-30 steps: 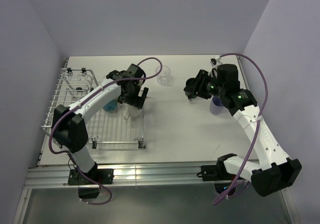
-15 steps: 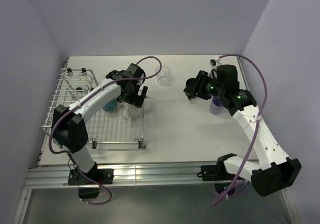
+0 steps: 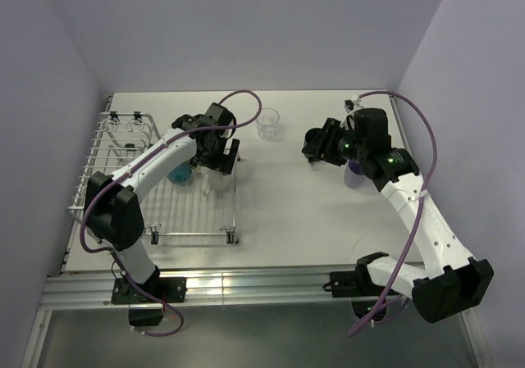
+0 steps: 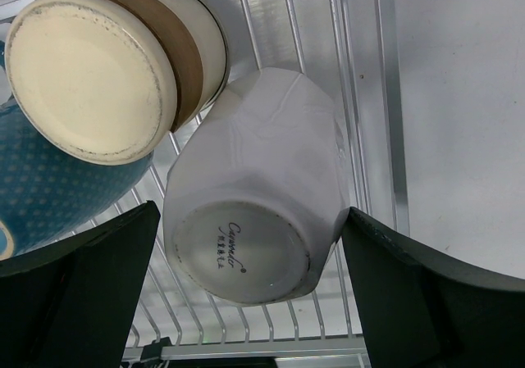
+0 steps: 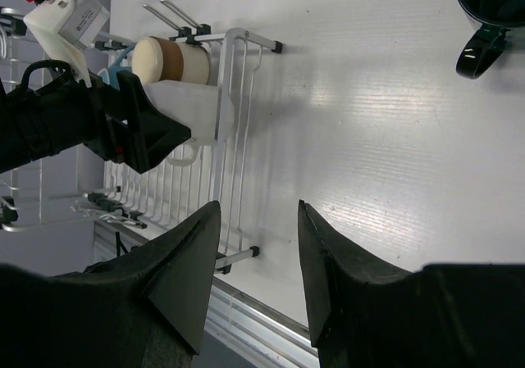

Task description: Load the cups into the dish rack

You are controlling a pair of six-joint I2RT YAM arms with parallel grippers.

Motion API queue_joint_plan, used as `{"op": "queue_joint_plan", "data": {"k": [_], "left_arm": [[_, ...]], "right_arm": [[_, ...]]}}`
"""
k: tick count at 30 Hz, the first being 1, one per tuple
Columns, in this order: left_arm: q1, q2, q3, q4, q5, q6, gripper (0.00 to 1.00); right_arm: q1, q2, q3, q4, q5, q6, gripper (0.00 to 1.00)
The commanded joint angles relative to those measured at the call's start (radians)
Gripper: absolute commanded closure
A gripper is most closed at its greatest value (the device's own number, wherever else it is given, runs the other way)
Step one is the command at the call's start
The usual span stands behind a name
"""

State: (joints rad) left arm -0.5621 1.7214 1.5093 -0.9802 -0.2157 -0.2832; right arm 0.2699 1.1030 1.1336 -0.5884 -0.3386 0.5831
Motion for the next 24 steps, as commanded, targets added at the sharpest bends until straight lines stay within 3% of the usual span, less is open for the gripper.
{"op": "queue_joint_plan", "data": {"k": [1,16,24], "left_arm": [[0.016,-0.002,-0.003,0.035,-0.047,-0.011,0.01],[0.011,-0.088,0.049,0.08,0.101,0.026,0.01],[0.013,-0.097,0.043,0.094,0.107,0.032,0.01]], "right_arm": [[-0.008,0.004,-0.009,0.041,0.022,-0.02,0.5],[-0.008,0.027,-0.001,0.024,0.107,-0.031,0.5],[-0.008,0.063,0.014,0.016,0.154,-0.032,0.5]]}}
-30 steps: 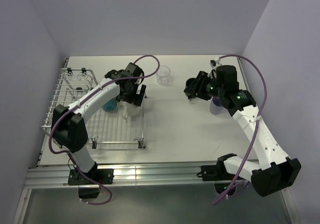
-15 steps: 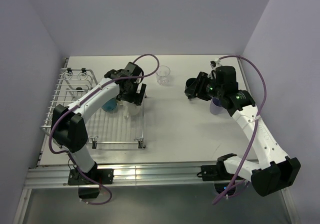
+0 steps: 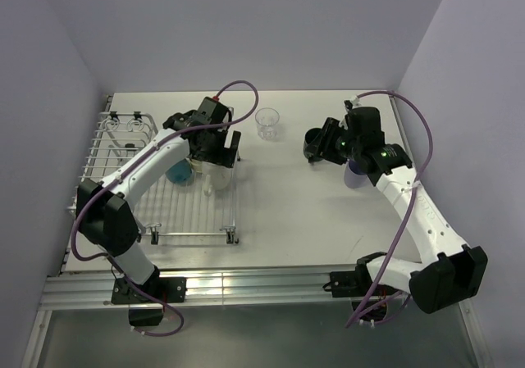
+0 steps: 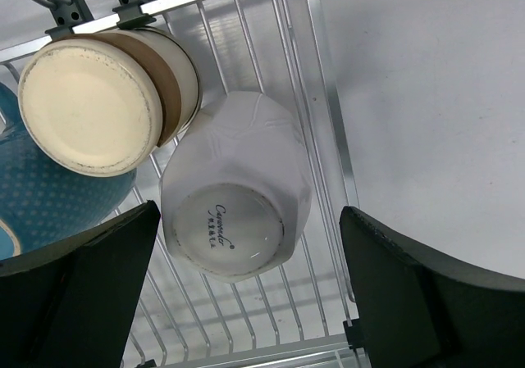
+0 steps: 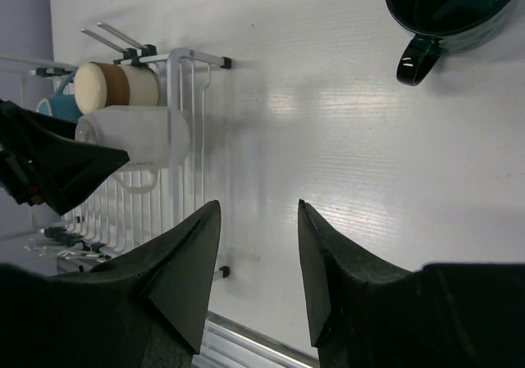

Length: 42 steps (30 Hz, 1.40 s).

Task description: Load the cups into the dish rack

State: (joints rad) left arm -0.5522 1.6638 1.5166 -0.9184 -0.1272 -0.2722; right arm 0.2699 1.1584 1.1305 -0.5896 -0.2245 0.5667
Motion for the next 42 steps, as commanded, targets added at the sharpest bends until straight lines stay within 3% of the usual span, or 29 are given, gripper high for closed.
{"op": "queue_joint_plan", "data": {"k": [1,10,17,29,34,42], "left_arm": [[0.002,-0.042,0.037,0.032,0.015,0.019,0.01],[0.003,-0.119,0.142,-0.008,-0.109,-0.012,0.01],[0.003,-0.22,0.209,-0.016,-0.138,-0.028,0.01],[0.002,-0.409,0.157,-0.002,-0.083,-0.05,0.01],[0.002,-0.438,0.113,0.012,-0.078,-0.056,0.01],[0.003,-0.443,0.071,0.03,-0.063,-0.07,0.01]], "right_arm": [[-0.008,0.009,0.018,0.016,0.046,-0.018,0.5],[-0.008,0.136,0.147,-0.015,0.154,-0.028,0.49],[-0.008,0.407,0.352,-0.075,0.275,-0.067,0.5],[-0.005,0.846,0.765,-0.226,0.367,-0.114,0.52],[-0.001,0.9,0.79,-0.243,0.367,-0.126,0.52],[0.003,0.905,0.674,-0.188,0.387,-0.136,0.52]]}}
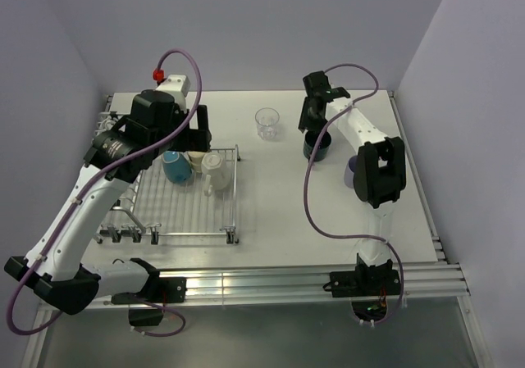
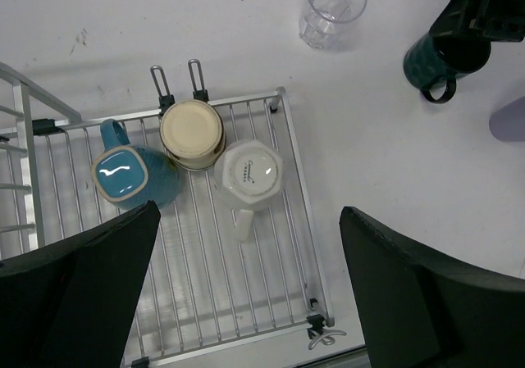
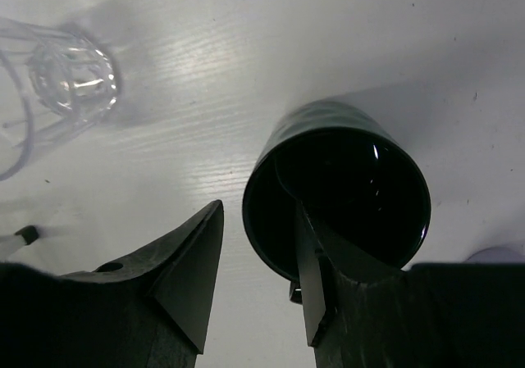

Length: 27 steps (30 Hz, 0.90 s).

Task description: Load the cups into the dish rack

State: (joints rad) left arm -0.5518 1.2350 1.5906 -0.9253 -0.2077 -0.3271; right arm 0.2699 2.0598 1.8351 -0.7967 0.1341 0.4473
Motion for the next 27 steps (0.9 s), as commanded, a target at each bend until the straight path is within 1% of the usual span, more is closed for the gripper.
{"op": "queue_joint_plan", "data": {"k": [1,9,10,11,12,13,14,17,19,21,23,24,25,26,27], "left_arm": [[0.001,-0.014,-0.006,0.042,0.017,-0.015,0.01],[0.003,-0.006,-0.021,0.045,0.021,-0.023,0.01],[0.001,-0.005,-0.023,0.045,0.021,-0.024,0.01],[0.001,-0.006,-0.027,0.046,0.021,-0.026,0.01],[0.003,-0.006,-0.03,0.046,0.019,-0.027,0.01],[0.003,-0.011,-0.032,0.049,0.019,-0.029,0.01],[0.003,-0.011,-0.041,0.049,0.019,-0.029,0.01],[0.003,-0.022,-0.07,0.071,0.037,-0.038,0.01],[0.003,-0.035,-0.092,0.108,0.073,-0.049,0.01],[0.003,-0.048,-0.132,0.143,0.108,-0.07,0.01],[0.001,-0.072,-0.173,0.212,0.162,-0.09,0.01],[0.004,-0.078,-0.19,0.239,0.188,-0.105,0.01],[0.004,-0.094,-0.202,0.293,0.235,-0.113,0.01],[0.004,-0.098,-0.228,0.322,0.26,-0.121,0.01],[0.007,-0.106,-0.242,0.351,0.287,-0.136,0.01]], "right_arm": [[0.006,0.006,-0.049,0.027,0.027,-0.018,0.52],[0.028,0.052,-0.062,0.044,0.025,-0.03,0.53],[0.028,0.06,-0.06,0.044,0.024,-0.032,0.56],[0.028,0.062,-0.062,0.044,0.024,-0.032,0.61],[0.028,0.06,-0.063,0.045,0.022,-0.033,0.71],[0.028,0.056,-0.066,0.045,0.019,-0.032,0.99],[0.028,0.051,-0.068,0.045,0.021,-0.032,1.0],[0.026,0.007,-0.074,0.039,0.019,-0.038,1.0],[0.028,-0.061,-0.08,0.04,0.004,-0.036,1.0],[0.029,-0.113,-0.082,0.042,-0.056,-0.038,1.0],[0.028,-0.202,-0.082,0.044,-0.099,-0.029,1.0],[0.029,-0.234,-0.085,0.051,-0.16,-0.025,1.0],[0.028,-0.3,-0.1,0.06,-0.195,-0.019,1.0],[0.028,-0.331,-0.109,0.085,-0.235,-0.007,1.0],[0.026,-0.366,-0.122,0.097,-0.326,0.002,1.0]]}}
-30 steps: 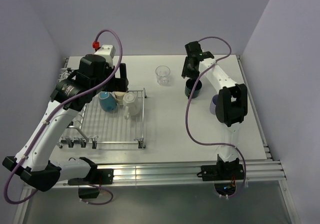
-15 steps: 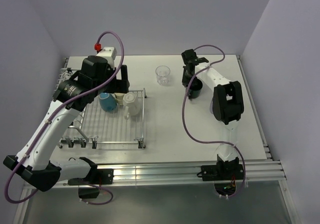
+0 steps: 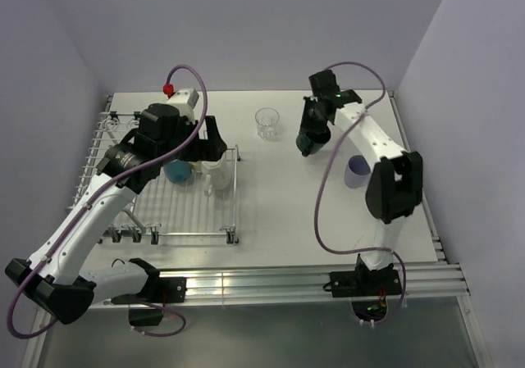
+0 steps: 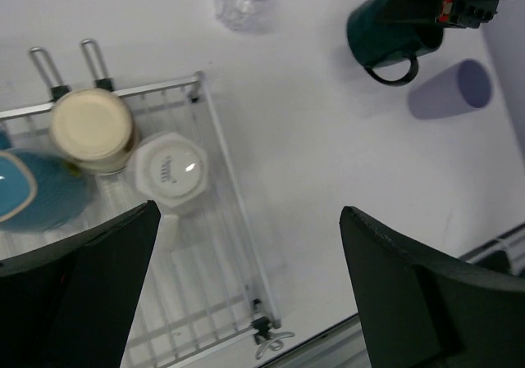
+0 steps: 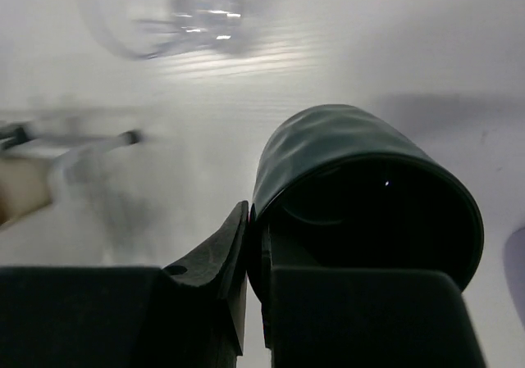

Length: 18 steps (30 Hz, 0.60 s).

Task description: Load the cups into the dish rack

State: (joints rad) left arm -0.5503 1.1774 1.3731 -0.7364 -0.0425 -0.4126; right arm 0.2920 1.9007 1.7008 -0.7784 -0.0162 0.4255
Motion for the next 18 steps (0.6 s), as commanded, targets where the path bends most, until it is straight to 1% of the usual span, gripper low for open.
{"op": "queue_joint_plan", "data": {"k": [1,2,3,4,5,6,7,8,9,10,11,13,14,16,17,18], "left_arm": [[0.007,-0.059,-0.046,0.216,0.175,-0.057,0.01],[0.009,-0.062,-0.054,0.241,0.199,-0.063,0.01],[0.013,-0.065,-0.061,0.262,0.219,-0.074,0.01],[0.013,-0.071,-0.066,0.282,0.239,-0.08,0.01],[0.015,-0.073,-0.075,0.32,0.269,-0.086,0.01],[0.019,-0.076,-0.078,0.339,0.283,-0.101,0.01],[0.024,-0.075,-0.08,0.353,0.297,-0.107,0.01],[0.027,-0.074,-0.081,0.382,0.328,-0.115,0.01],[0.032,-0.076,-0.085,0.4,0.342,-0.13,0.01],[0.035,-0.076,-0.089,0.419,0.355,-0.14,0.01],[0.036,-0.076,-0.092,0.437,0.389,-0.144,0.01],[0.038,-0.076,-0.104,0.492,0.42,-0.16,0.01],[0.039,-0.076,-0.108,0.508,0.434,-0.163,0.01],[0.039,-0.078,-0.121,0.555,0.469,-0.16,0.01],[0.038,-0.078,-0.126,0.566,0.481,-0.155,0.01],[0.039,-0.075,-0.128,0.575,0.513,-0.143,0.01]], "right_arm": [[0.004,-0.277,-0.025,0.1,-0.23,0.033,1.0],[0.004,-0.311,-0.053,0.16,-0.285,0.062,1.0],[0.004,-0.348,-0.075,0.184,-0.336,0.077,1.0],[0.003,-0.415,-0.129,0.217,-0.438,0.094,1.0],[0.004,-0.449,-0.166,0.307,-0.499,0.137,1.0],[0.004,-0.484,-0.202,0.355,-0.552,0.166,1.0],[0.006,-0.552,-0.28,0.413,-0.649,0.194,1.0],[0.006,-0.583,-0.32,0.527,-0.695,0.252,1.0],[0.006,-0.641,-0.392,0.58,-0.73,0.287,1.0],[0.004,-0.664,-0.418,0.632,-0.761,0.315,1.0],[0.004,-0.684,-0.446,0.725,-0.819,0.372,1.0],[0.004,-0.733,-0.518,0.827,-0.863,0.447,1.0],[0.006,-0.742,-0.541,0.946,-0.908,0.538,1.0],[0.006,-0.758,-0.602,1.072,-0.953,0.645,1.0],[0.006,-0.761,-0.618,1.176,-0.975,0.729,1.0],[0.006,-0.766,-0.625,1.202,-0.979,0.757,1.0]]}}
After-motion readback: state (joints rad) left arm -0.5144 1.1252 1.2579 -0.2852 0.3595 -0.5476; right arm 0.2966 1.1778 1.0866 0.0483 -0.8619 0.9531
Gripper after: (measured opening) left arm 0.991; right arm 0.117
